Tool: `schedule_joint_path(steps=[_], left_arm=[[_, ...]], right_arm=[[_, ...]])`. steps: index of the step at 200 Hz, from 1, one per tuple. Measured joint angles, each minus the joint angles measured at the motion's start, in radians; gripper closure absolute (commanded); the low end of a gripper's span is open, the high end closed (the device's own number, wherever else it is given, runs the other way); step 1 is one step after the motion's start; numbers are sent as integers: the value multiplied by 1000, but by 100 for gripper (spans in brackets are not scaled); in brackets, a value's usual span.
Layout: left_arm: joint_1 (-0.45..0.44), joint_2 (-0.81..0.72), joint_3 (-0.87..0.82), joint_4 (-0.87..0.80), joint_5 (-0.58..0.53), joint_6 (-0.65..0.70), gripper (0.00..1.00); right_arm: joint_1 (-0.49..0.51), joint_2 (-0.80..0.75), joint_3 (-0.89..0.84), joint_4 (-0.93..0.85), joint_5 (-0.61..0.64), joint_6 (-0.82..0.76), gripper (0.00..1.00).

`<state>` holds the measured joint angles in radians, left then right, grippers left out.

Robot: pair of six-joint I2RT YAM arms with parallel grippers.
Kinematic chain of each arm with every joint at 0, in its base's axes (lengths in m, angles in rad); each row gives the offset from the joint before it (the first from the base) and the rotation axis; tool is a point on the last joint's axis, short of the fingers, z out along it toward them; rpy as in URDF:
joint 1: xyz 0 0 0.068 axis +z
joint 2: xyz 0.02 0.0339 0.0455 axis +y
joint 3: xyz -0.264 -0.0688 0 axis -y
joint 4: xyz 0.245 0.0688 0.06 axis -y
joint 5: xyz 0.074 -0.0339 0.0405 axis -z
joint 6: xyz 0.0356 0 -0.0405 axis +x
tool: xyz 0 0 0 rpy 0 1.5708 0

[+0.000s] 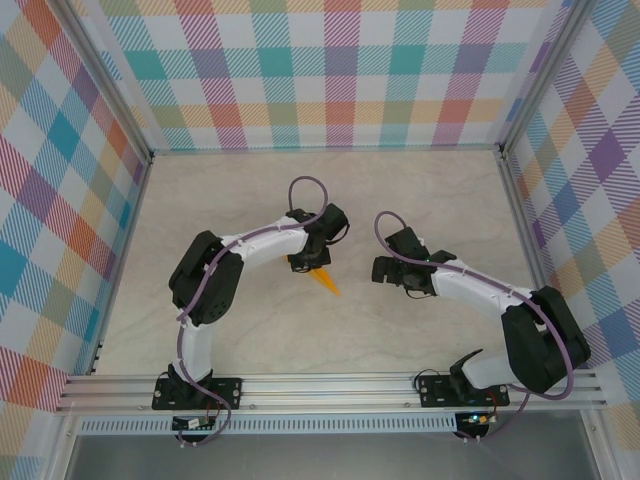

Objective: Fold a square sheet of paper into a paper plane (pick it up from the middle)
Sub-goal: Move a paper plane to the center of the table.

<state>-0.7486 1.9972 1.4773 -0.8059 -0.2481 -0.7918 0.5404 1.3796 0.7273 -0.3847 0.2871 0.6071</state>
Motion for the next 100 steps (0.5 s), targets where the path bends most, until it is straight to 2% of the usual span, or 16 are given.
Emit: schedule_joint_path(steps=[29,64,100], left_arm=[[0,-58,-17,2,-1,-7,100],[-2,-192,-36,22,0,8,100],[-9,-355,-79,90,36,60,100]], right_arm=[[-5,0,0,0,0,3,2],[-10,-19,-3,1,-7,6,2],[-16,-150,-33,2,-8,7,1]])
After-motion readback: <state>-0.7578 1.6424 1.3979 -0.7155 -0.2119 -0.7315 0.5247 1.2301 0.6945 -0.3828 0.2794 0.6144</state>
